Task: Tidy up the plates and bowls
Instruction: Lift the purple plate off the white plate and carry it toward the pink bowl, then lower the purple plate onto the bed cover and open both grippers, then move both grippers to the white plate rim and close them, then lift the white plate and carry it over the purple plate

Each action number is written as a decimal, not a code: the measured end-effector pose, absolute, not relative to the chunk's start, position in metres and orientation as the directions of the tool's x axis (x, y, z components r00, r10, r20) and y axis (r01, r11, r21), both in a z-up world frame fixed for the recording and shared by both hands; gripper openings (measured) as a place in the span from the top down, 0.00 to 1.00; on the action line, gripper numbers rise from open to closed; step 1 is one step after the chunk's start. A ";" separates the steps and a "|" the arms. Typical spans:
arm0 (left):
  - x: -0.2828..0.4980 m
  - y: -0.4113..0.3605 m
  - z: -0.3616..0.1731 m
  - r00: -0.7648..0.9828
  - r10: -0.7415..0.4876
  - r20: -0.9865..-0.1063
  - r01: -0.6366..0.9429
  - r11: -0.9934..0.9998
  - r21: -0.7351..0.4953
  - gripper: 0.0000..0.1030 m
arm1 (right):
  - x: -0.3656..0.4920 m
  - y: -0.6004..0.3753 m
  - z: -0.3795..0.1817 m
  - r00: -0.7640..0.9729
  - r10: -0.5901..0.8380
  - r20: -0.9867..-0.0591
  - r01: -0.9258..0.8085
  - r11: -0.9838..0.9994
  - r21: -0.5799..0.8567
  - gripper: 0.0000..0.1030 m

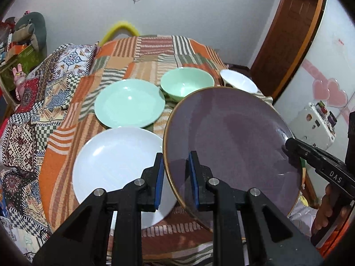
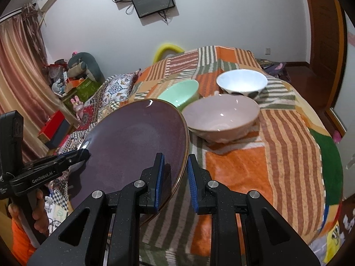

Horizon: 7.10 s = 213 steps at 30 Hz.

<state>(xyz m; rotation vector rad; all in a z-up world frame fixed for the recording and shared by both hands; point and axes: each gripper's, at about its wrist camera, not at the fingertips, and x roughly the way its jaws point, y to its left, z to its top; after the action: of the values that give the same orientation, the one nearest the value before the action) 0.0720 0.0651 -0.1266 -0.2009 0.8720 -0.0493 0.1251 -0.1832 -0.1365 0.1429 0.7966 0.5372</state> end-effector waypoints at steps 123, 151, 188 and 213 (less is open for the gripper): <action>0.054 0.213 -0.217 0.551 0.054 -0.833 -0.304 0.942 -0.141 0.36 | 0.169 -0.025 -0.194 0.326 0.523 -0.788 -0.571 0.773 0.277 0.43; 0.061 0.220 -0.243 0.527 -0.063 -0.848 -0.263 0.936 -0.233 0.79 | 0.176 0.002 -0.225 0.266 0.429 -0.863 -0.605 0.771 0.197 0.64; 0.039 0.175 -0.154 0.664 0.062 -0.745 -0.252 0.957 -0.144 0.80 | 0.154 -0.046 -0.162 0.370 0.573 -0.732 -0.577 0.759 0.302 0.69; 0.049 0.092 -0.119 0.700 -0.014 -0.714 -0.094 0.989 -0.111 0.80 | 0.130 -0.138 -0.137 0.501 0.551 -0.667 -0.486 0.817 0.310 0.70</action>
<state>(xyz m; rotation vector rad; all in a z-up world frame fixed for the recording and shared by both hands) 0.0491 0.0918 -0.1189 -0.1428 0.7948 0.0447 0.1299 -0.1375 -0.1365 0.0852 0.8363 0.6280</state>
